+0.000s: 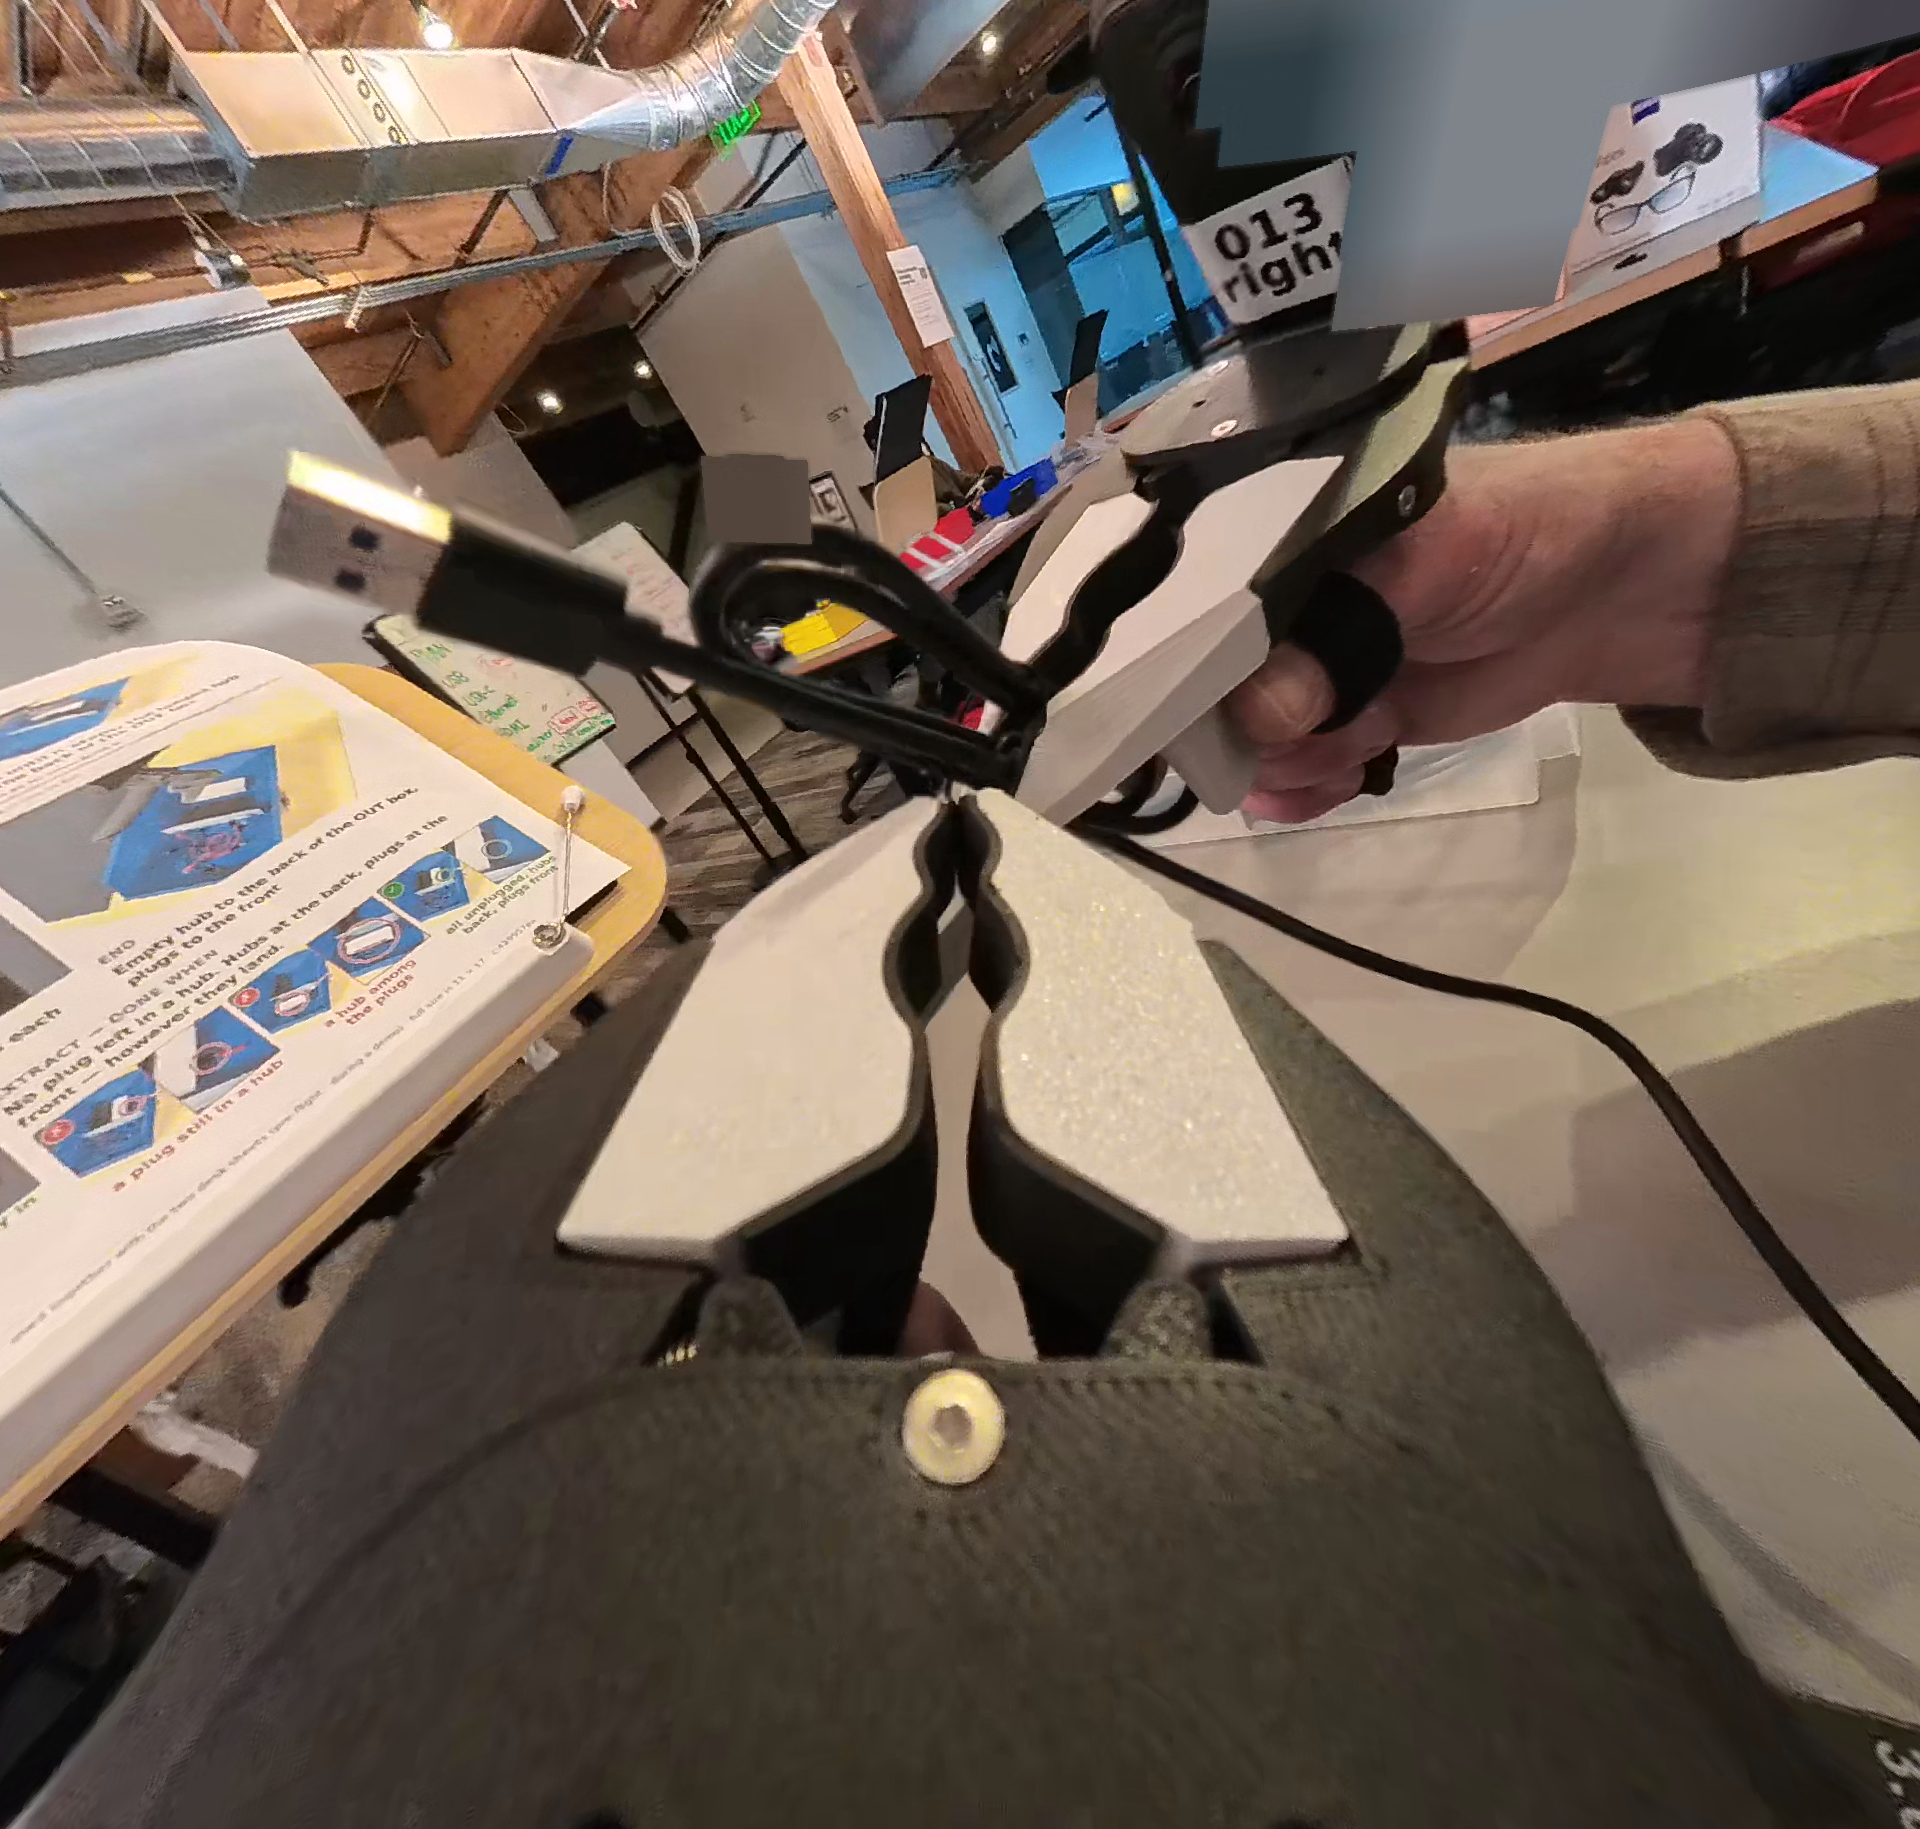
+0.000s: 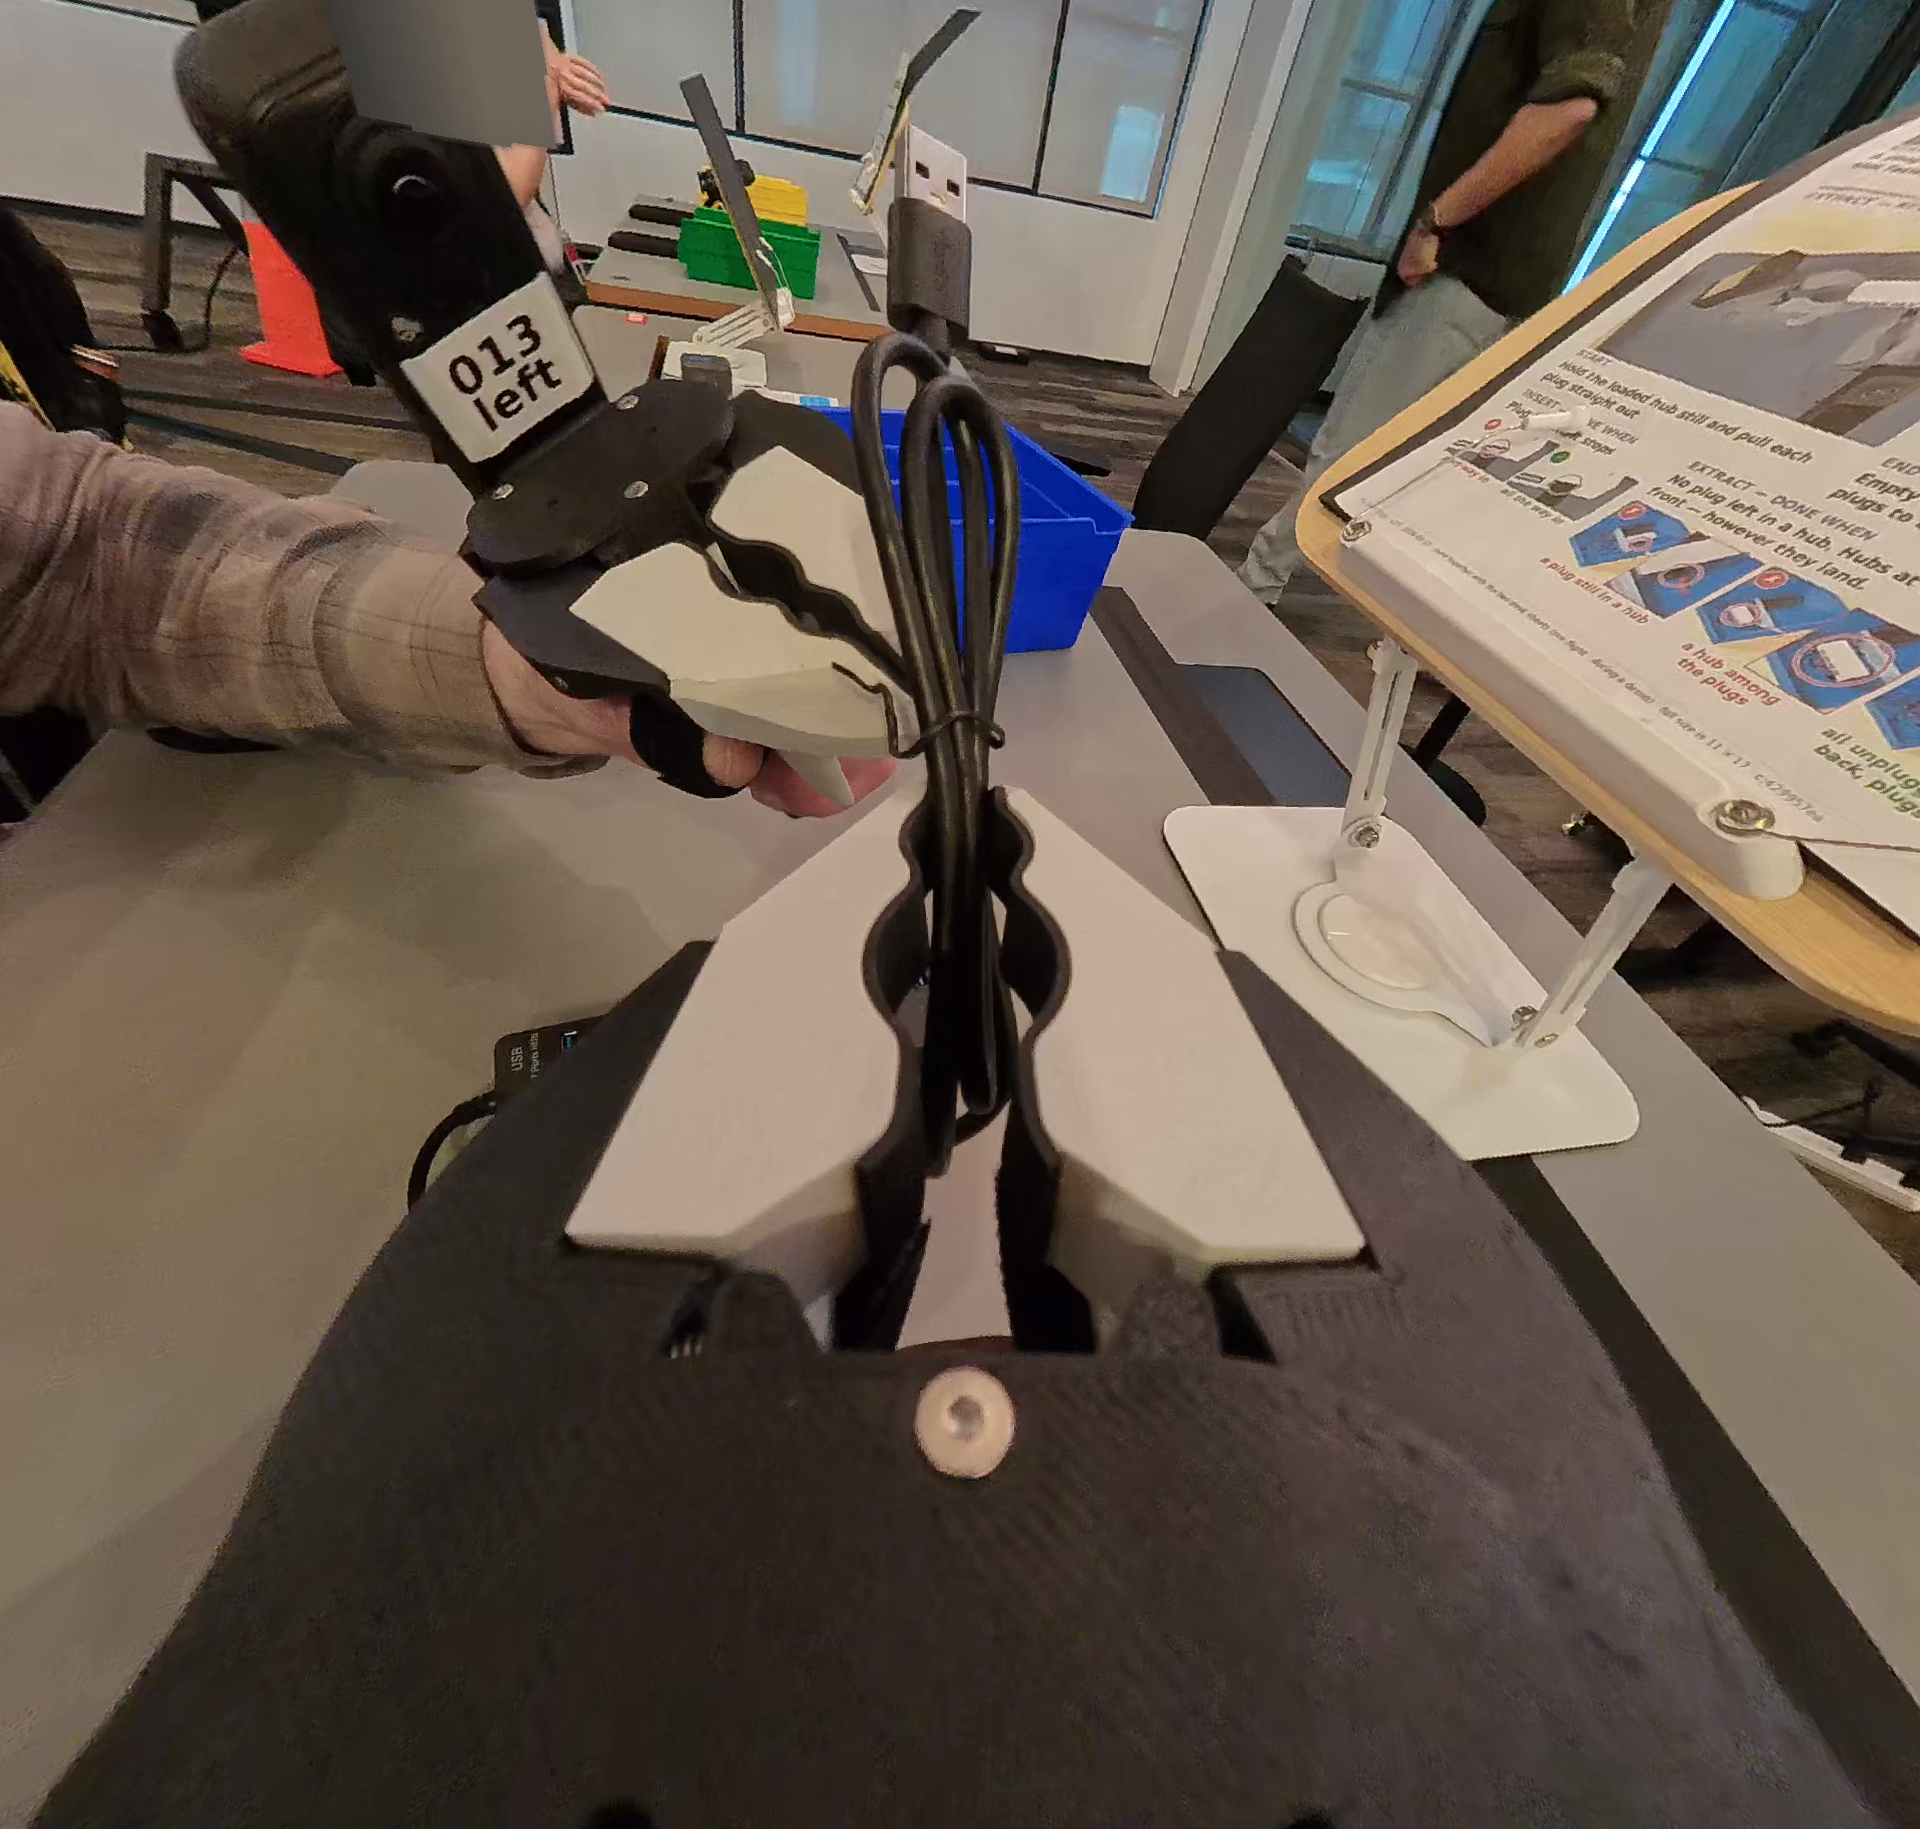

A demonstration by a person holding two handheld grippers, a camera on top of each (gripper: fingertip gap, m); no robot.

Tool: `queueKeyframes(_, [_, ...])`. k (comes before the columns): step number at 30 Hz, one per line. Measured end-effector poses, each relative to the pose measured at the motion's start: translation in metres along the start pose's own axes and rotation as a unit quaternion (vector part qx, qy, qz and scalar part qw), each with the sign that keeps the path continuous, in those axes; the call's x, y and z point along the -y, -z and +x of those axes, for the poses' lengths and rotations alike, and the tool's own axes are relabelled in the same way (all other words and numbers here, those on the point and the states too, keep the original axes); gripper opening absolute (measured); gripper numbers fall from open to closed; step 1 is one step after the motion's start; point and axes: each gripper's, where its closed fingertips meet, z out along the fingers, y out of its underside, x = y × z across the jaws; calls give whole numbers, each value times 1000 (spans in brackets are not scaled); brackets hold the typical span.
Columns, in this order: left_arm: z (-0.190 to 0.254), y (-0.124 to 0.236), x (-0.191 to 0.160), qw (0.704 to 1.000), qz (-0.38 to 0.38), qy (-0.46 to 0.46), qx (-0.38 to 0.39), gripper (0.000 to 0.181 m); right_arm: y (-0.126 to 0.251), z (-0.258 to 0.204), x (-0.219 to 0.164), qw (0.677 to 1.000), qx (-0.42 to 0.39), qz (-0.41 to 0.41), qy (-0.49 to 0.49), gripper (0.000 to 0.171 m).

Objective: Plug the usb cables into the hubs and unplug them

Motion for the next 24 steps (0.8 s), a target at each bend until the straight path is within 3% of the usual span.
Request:
queueKeyframes(11, [2, -1, 0, 1000, -5, -13, 14, 0, 1, 4, 0, 1000, 2, 13, -26, 4])
queueKeyframes(24, [0, -3, 0, 999, -11, -31, 33, 0, -1, 10, -3, 997, -55, -30, 40, 3])
